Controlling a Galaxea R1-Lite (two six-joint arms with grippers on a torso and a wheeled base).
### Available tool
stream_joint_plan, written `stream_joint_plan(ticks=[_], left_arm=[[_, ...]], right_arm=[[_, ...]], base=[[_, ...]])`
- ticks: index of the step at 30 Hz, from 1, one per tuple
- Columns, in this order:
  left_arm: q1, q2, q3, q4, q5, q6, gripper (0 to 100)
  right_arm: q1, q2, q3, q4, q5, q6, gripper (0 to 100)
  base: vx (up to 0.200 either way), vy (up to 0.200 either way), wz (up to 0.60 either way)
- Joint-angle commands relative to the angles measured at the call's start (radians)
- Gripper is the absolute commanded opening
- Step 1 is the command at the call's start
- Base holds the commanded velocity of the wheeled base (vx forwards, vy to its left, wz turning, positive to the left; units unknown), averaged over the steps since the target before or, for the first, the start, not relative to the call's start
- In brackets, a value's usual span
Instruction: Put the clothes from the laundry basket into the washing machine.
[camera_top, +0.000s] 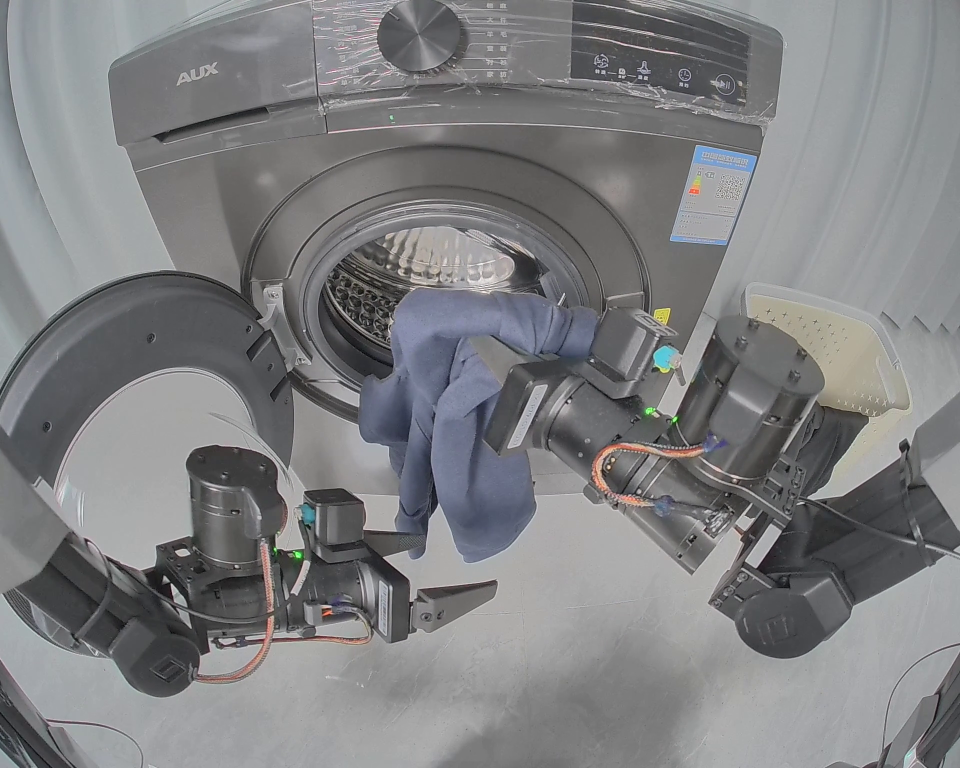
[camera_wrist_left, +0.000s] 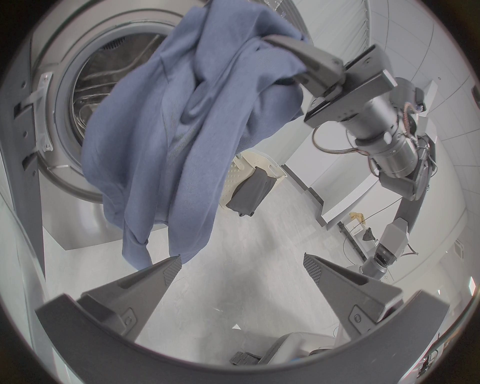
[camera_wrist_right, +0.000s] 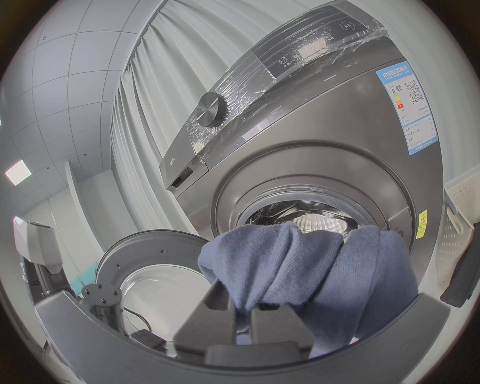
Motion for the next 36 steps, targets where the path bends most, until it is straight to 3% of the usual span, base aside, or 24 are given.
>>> stream_joint_plan(ticks=[1,15,19,26,36], left_arm=[[0.009,0.109,-0.019,-0.035,0.002,-0.006,100],[0.042,0.286,-0.130,-0.107,0.030,-0.006,100],[0.047,0.332,-0.151,-0.136,0.060,-0.005,100],[0.045,0.363,-0.197,-0.141,0.064,-0.006,100],[0.033,0.427,-0.251,-0.243,0.065,-0.018,100]], right_arm=[[0.003,-0.004,0.001,0.000,0.000,0.000,0],[0.015,-0.018,0.009,-0.002,-0.008,-0.002,0],[0.020,-0.018,0.015,-0.003,-0.008,0.000,0],[0.027,-0.017,0.016,-0.018,-0.008,-0.002,0],[0.027,-0.017,0.018,-0.023,-0.008,-0.002,0]], base=[[0.000,0.000,0.00],[0.000,0.000,0.00],[0.000,0.000,0.00],[0.000,0.000,0.00],[0.000,0.000,0.00]])
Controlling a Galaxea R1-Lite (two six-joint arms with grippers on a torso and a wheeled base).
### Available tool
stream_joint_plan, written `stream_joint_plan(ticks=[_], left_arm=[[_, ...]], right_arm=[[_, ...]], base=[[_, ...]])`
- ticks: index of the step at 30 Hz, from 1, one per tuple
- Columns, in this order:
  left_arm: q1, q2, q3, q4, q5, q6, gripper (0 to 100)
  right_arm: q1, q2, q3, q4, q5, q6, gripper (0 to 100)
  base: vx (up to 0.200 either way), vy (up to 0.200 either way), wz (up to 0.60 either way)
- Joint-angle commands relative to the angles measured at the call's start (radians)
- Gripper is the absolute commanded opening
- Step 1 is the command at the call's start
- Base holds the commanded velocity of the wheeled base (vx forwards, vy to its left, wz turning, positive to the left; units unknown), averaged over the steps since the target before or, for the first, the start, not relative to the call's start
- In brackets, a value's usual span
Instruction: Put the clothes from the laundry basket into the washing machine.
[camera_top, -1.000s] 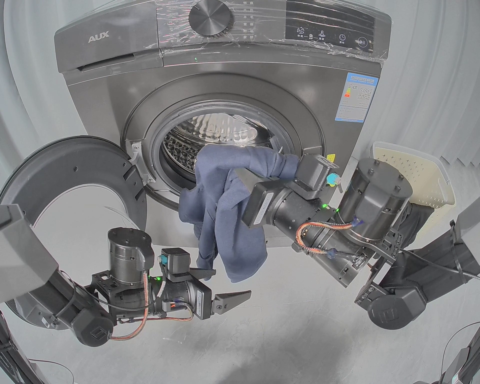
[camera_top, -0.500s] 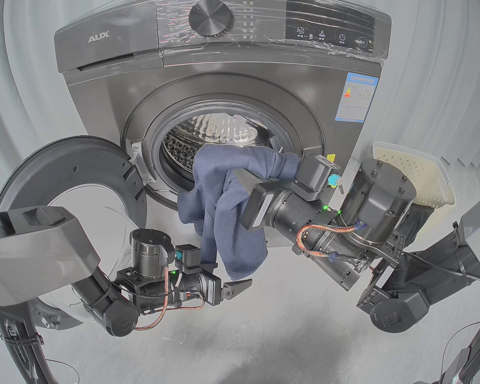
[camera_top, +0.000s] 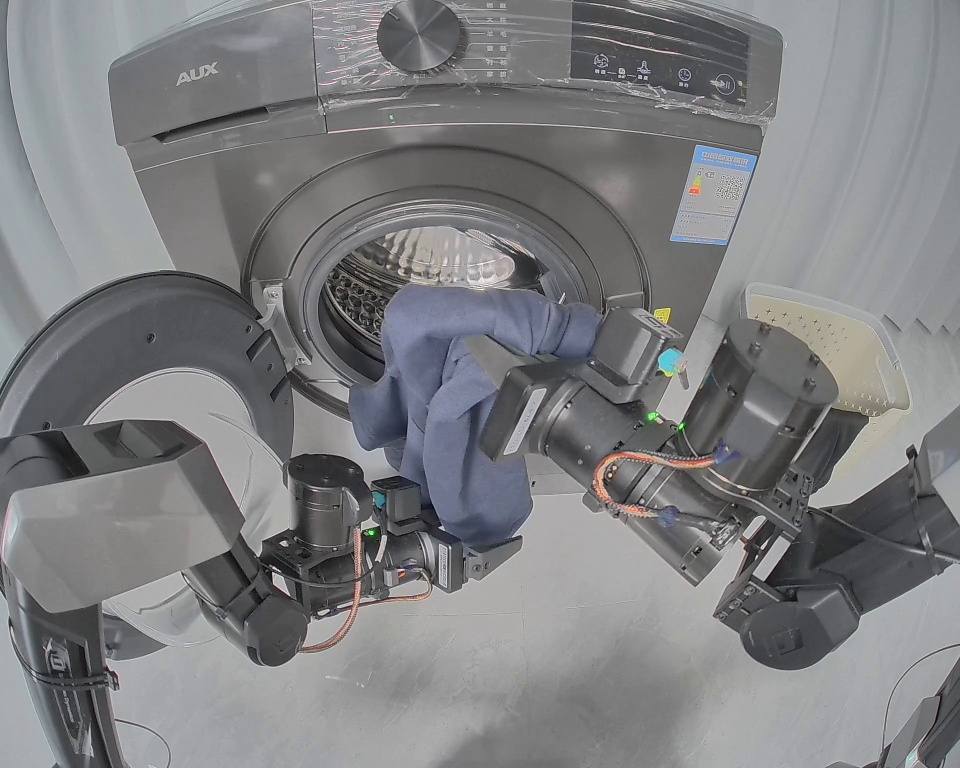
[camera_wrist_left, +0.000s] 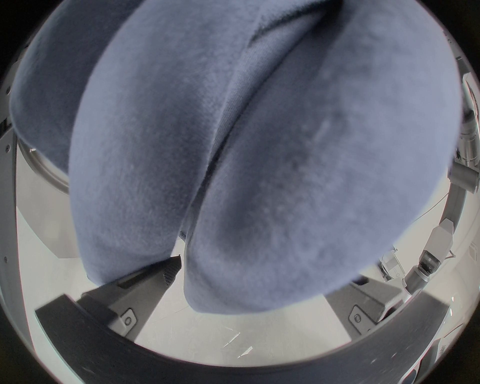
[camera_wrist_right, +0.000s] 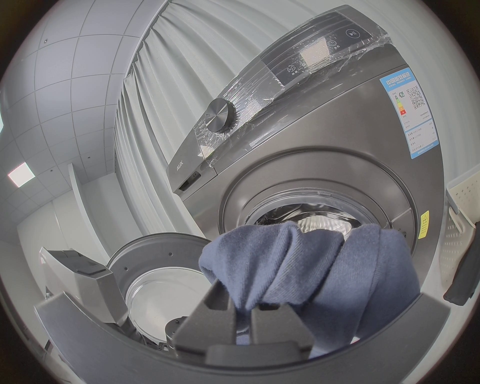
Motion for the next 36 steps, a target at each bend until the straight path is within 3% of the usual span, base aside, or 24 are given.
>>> stream_joint_plan(ticks=[1,7,10,11,22,29,36], left_arm=[[-0.005,0.027,-0.017,-0.008,-0.001,-0.003,100],[-0.015,0.027,-0.017,-0.018,0.002,-0.008,100],[-0.023,0.039,-0.032,-0.038,0.030,-0.008,100],[-0.023,0.042,-0.035,-0.041,0.033,-0.008,0],[-0.087,0.013,0.028,-0.077,0.039,-0.008,0],[-0.147,-0.171,0.150,-0.079,0.048,-0.005,0],[-0.215,-0.362,0.285,-0.087,0.047,0.000,0]], right_arm=[[0.000,0.001,0.001,-0.002,0.000,0.000,0],[-0.005,0.004,-0.001,-0.002,0.000,0.000,0],[-0.005,0.004,-0.001,-0.002,0.000,0.000,0],[-0.005,0.004,-0.001,-0.002,0.000,0.000,0],[-0.017,0.005,0.001,-0.002,0.000,0.002,0],[-0.022,0.008,0.012,-0.002,0.000,0.003,0],[-0.029,0.010,0.085,-0.003,0.005,0.003,0]], base=[[0.000,0.000,0.00],[0.000,0.000,0.00],[0.000,0.000,0.00],[0.000,0.000,0.00],[0.000,0.000,0.00],[0.000,0.000,0.00],[0.000,0.000,0.00]])
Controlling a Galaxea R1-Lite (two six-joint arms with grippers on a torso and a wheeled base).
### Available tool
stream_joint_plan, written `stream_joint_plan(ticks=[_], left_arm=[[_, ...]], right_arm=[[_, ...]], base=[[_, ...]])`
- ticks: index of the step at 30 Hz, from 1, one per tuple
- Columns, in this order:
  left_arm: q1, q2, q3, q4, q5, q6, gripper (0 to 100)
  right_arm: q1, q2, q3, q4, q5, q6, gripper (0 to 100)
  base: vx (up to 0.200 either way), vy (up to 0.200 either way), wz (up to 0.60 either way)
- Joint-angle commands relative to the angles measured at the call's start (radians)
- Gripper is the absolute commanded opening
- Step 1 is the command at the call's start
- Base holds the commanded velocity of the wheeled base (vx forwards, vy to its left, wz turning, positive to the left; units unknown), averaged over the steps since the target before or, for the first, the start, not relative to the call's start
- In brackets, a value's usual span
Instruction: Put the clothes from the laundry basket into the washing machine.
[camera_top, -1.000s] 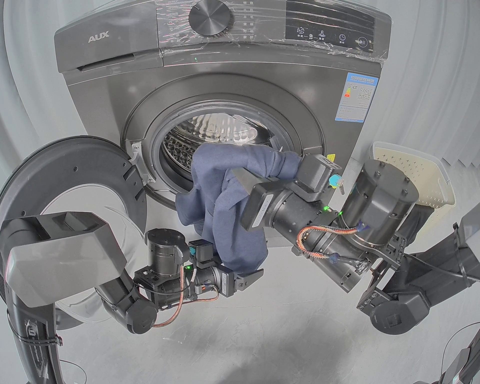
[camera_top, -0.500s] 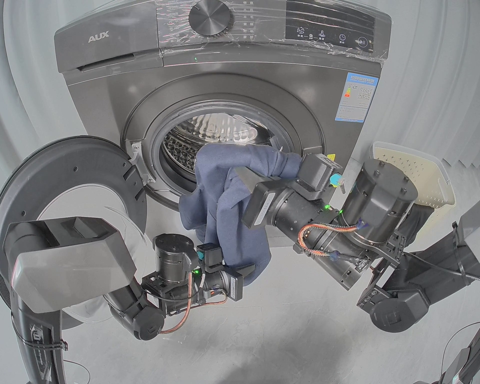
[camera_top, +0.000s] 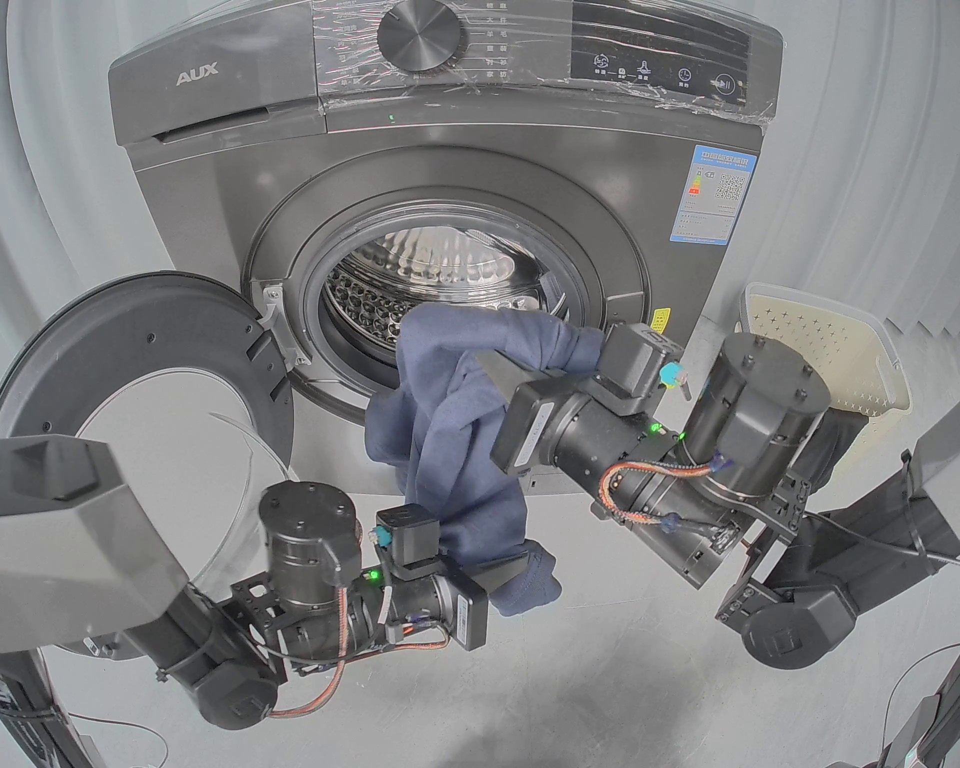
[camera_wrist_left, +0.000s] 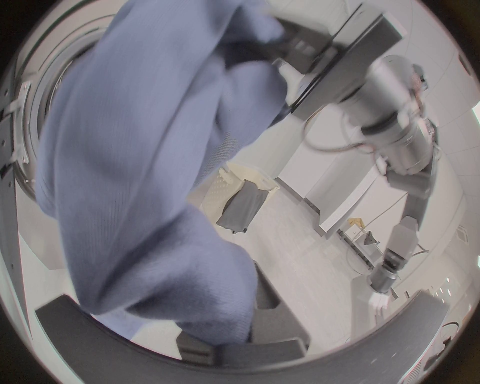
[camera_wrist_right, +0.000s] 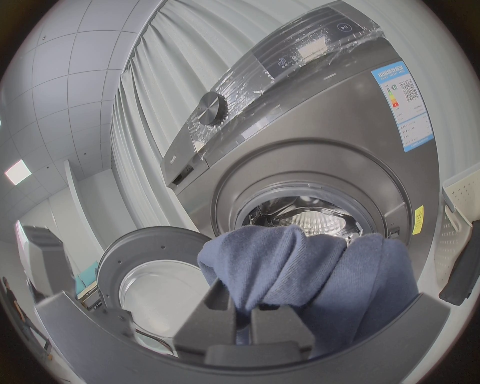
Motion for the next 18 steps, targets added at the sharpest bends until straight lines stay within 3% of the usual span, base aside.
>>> stream_joint_plan(ticks=[1,12,13,18], left_arm=[[-0.049,-0.193,0.102,-0.011,-0.001,0.006,0],[-0.037,-0.383,0.142,-0.037,-0.015,0.006,0],[-0.037,-0.396,0.143,-0.039,-0.015,0.004,0],[-0.037,-0.405,0.143,-0.045,-0.016,0.004,0]], right_arm=[[-0.007,0.003,0.065,-0.003,0.003,0.001,0],[-0.014,0.020,0.160,-0.089,0.006,-0.002,0],[-0.014,0.020,0.160,-0.089,0.003,-0.002,100],[-0.016,0.018,0.162,-0.095,0.001,0.001,100]], base=[[0.000,0.000,0.00],[0.000,0.000,0.00],[0.000,0.000,0.00],[0.000,0.000,0.00]])
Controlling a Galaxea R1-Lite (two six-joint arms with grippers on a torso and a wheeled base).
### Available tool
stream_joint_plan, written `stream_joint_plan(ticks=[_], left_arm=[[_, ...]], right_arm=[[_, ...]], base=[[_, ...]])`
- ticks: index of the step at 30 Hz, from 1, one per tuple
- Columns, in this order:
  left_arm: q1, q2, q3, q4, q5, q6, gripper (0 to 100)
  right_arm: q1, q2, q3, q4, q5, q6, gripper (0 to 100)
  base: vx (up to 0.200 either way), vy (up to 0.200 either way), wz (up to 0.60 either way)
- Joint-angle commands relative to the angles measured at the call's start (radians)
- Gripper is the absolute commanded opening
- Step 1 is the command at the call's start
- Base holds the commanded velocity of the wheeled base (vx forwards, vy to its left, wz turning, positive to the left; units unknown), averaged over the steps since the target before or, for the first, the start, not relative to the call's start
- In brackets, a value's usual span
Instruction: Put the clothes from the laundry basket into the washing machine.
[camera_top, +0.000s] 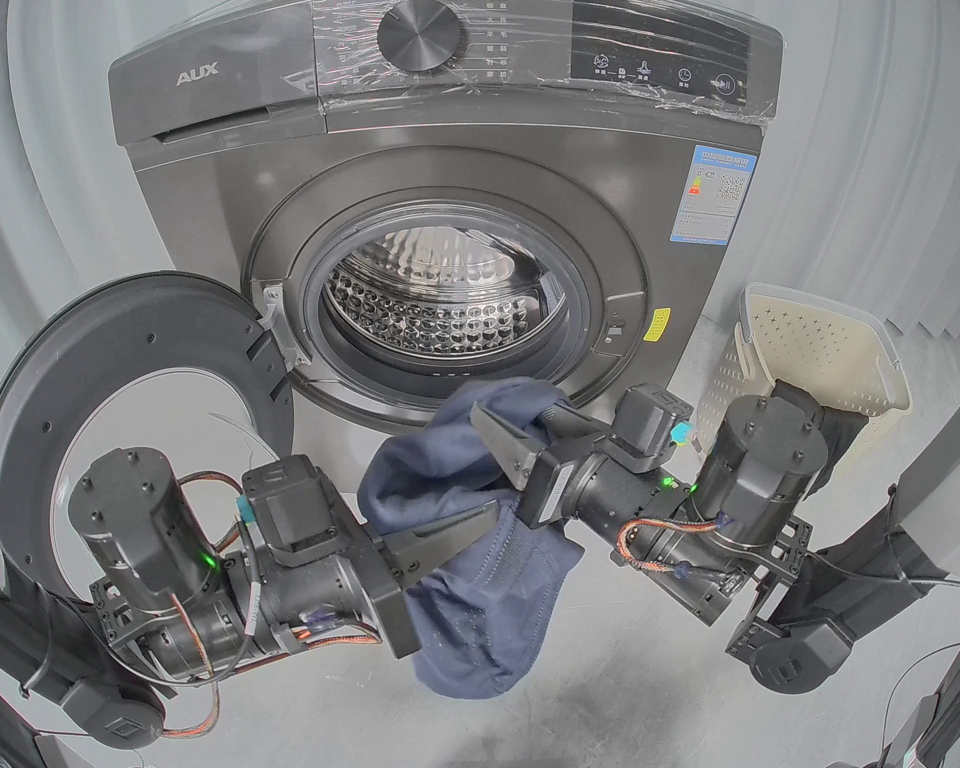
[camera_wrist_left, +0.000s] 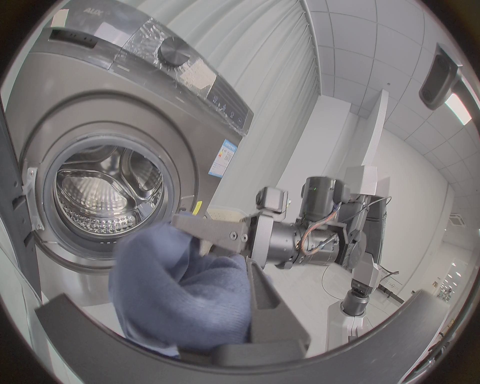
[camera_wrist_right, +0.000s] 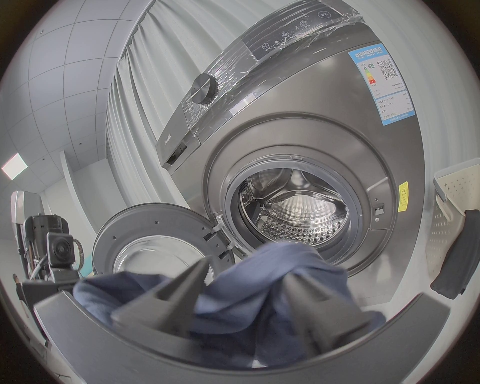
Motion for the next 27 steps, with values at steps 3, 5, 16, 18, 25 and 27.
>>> stream_joint_plan(ticks=[3,5,16,18,25,27], left_arm=[[0.002,-0.033,-0.009,-0.003,0.002,-0.004,0],[0.007,-0.022,-0.015,-0.005,0.004,-0.007,0],[0.062,0.032,-0.032,-0.082,0.015,-0.007,0],[0.063,0.040,-0.041,-0.095,0.019,-0.007,0],[0.071,0.038,-0.089,-0.108,0.062,-0.008,0],[0.085,0.032,-0.106,-0.109,0.070,-0.008,0]], right_arm=[[-0.006,-0.003,0.032,0.000,-0.003,0.003,100],[-0.007,-0.010,0.058,-0.002,-0.005,0.003,100],[-0.006,-0.067,0.171,-0.005,-0.003,-0.003,100],[-0.006,-0.069,0.205,-0.006,-0.003,-0.003,100],[-0.007,-0.067,0.288,-0.022,-0.001,-0.003,100],[-0.009,-0.062,0.294,-0.031,-0.001,-0.004,100]], base=[[0.000,0.000,0.00],[0.000,0.000,0.00],[0.000,0.000,0.00],[0.000,0.000,0.00],[0.000,0.000,0.00],[0.000,0.000,0.00]])
